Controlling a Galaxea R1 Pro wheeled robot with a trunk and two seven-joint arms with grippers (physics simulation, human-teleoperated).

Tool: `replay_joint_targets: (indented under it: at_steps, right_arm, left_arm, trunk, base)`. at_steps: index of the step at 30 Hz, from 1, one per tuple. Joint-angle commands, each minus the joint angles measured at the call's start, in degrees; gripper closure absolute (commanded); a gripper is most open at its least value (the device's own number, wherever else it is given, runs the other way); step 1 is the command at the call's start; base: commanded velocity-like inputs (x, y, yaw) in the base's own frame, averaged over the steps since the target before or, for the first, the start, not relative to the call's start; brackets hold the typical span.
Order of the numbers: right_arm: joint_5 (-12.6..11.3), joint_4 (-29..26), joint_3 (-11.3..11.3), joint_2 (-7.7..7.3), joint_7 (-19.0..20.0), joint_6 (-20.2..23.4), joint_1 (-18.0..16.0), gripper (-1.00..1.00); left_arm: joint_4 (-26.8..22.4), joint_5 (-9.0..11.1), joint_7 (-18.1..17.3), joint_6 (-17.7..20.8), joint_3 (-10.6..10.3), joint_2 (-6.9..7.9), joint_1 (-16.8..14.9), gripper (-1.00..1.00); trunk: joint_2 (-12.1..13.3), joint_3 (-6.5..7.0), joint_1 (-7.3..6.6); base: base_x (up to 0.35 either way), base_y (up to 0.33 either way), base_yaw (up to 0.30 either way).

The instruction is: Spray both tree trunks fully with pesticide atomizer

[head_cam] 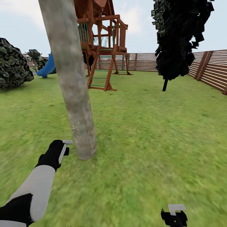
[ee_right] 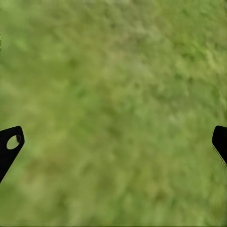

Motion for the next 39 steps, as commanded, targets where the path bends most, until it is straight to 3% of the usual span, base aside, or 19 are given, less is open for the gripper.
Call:
replay_joint_targets:
  at_steps: [1, 19, 28, 39]
  right_arm:
    - [0.58, 0.08, -0.48, 0.0, -0.1, -0.23, -0.04, -1.0]
    - [0.58, 0.08, -0.48, -0.16, -0.01, -0.23, -0.04, -1.0]
    - [0.54, 0.08, -0.48, 0.0, -0.01, -0.23, -0.04, -1.0]
    - [0.53, 0.08, -0.48, 0.01, -0.01, -0.23, -0.04, -1.0]
  left_arm:
    - [-0.03, -0.02, 0.16, 0.22, 0.07, -0.06, -0.05, 1.0]
    - [0.0, -0.02, 0.24, 0.23, 0.1, -0.13, -0.05, 1.0]
    - [0.06, -0.02, 0.23, 0.23, 0.16, -0.13, 0.0, 1.0]
    - [0.05, -0.07, 0.33, 0.23, 0.09, -0.05, 0.02, 1.0]
  trunk:
    - [-0.02, -0.05, 0.0]
    - [-0.02, -0.05, 0.0]
    - [-0.02, -0.05, 0.0]
    - [-0.02, -0.05, 0.0]
  base:
    - [0.067, -0.277, 0.269]
    - [0.057, -0.274, 0.018]
    - [0.175, -0.241, 0.235]
    - [0.058, -0.263, 0.064]
